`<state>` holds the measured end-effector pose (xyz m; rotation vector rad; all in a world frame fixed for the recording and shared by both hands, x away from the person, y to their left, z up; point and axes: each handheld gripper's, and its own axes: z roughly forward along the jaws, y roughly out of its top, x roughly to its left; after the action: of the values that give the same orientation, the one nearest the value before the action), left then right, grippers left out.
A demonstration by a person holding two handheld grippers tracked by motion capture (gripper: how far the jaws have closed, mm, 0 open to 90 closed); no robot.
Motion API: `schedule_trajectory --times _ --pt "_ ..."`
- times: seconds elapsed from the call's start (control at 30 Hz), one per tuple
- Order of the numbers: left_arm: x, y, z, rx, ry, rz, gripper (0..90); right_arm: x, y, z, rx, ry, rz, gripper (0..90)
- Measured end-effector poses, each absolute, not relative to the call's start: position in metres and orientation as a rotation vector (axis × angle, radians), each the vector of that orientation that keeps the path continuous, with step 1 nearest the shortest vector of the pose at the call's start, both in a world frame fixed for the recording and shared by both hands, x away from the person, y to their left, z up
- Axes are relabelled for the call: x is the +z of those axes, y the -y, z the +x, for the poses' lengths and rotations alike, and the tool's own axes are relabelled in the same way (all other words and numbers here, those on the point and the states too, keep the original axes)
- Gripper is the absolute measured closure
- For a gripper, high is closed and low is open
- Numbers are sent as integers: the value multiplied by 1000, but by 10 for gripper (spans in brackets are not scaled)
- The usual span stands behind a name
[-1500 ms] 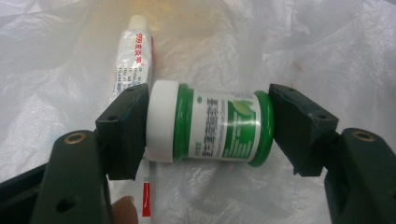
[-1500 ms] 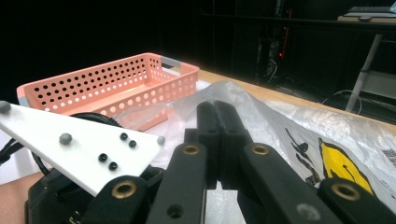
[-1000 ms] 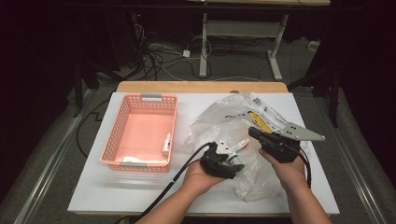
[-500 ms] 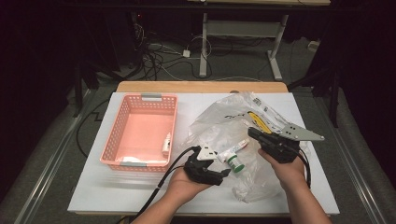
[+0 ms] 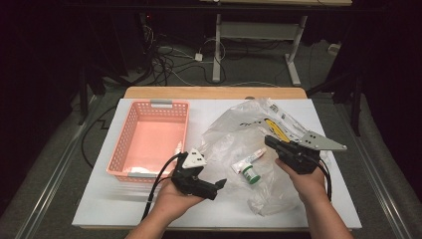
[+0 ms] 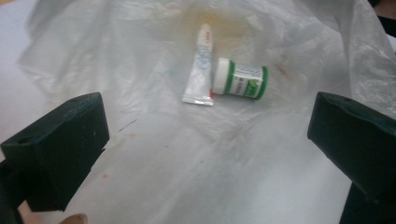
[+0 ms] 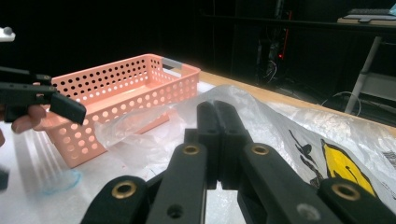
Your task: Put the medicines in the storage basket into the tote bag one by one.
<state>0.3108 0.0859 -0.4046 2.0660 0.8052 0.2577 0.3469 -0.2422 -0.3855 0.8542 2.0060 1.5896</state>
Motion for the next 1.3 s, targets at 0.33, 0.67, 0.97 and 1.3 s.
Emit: schedule_trajectory --times 0.33,0.67,0.97,1.3 --pt "-401 -127 323 379 -944 2046 0 -384 244 346 1597 -1998 854 900" --pt "-400 -163 334 408 -1063 2009 0 -384 245 347 1594 -1999 852 900" --pt "-399 -192 347 433 -1161 1961 0 -385 245 348 1591 -2001 854 900" --pt "-397 -199 385 386 -1262 1972 65 -387 242 348 1585 -2011 860 900"
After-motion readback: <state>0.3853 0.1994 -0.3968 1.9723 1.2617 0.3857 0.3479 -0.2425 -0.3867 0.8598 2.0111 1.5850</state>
